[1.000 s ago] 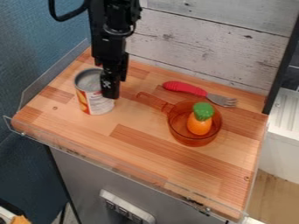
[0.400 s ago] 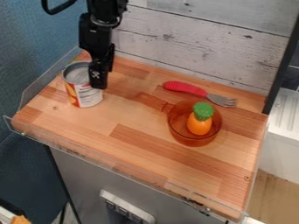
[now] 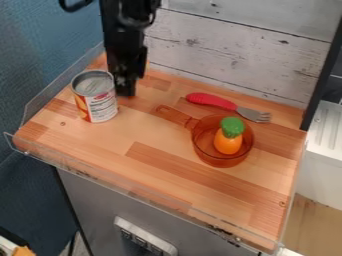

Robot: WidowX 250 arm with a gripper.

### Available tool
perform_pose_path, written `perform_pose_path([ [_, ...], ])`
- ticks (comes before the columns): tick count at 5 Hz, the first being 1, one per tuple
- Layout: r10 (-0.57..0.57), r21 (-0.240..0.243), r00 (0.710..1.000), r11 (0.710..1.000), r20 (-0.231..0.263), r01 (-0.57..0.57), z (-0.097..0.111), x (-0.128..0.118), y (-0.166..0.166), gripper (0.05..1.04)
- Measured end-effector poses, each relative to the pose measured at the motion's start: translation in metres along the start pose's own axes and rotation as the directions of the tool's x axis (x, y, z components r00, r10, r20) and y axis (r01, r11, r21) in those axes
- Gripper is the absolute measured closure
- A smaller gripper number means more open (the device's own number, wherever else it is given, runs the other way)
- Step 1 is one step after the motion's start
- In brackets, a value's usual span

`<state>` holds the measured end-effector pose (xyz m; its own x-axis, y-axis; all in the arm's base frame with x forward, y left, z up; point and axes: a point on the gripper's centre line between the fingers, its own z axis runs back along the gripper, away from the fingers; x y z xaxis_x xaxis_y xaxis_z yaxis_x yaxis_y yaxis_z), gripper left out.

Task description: Moved the can to the left side of the table

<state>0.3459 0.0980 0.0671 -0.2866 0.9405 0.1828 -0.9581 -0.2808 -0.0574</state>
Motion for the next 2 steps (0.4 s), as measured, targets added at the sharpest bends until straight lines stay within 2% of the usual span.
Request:
perform_pose_path([
  [1,-0.001,-0.042,0.999,0.999,-0.049,-0.001,0.018,-0.008,-0.001,0.084],
  [2,-0.061,-0.053,0.996,0.997,-0.062,0.058,0.028,-0.024,-0.002,0.084],
])
